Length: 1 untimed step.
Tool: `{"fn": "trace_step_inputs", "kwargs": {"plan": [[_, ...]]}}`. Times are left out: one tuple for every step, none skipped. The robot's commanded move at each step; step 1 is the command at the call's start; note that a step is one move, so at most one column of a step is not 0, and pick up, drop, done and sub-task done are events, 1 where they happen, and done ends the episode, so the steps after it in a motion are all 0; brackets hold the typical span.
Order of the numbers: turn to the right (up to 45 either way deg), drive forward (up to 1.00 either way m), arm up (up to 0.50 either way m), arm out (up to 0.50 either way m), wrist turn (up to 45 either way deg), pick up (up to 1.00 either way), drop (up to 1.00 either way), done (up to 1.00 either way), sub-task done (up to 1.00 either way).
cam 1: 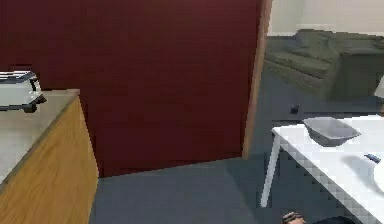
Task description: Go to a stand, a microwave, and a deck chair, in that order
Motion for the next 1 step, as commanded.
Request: {"fn": "trace_step_inputs", "kwargs": {"plan": [[0.0,0.60,0.00,0.00,0.0,0.00,0.00,0.00,0.00]]}}
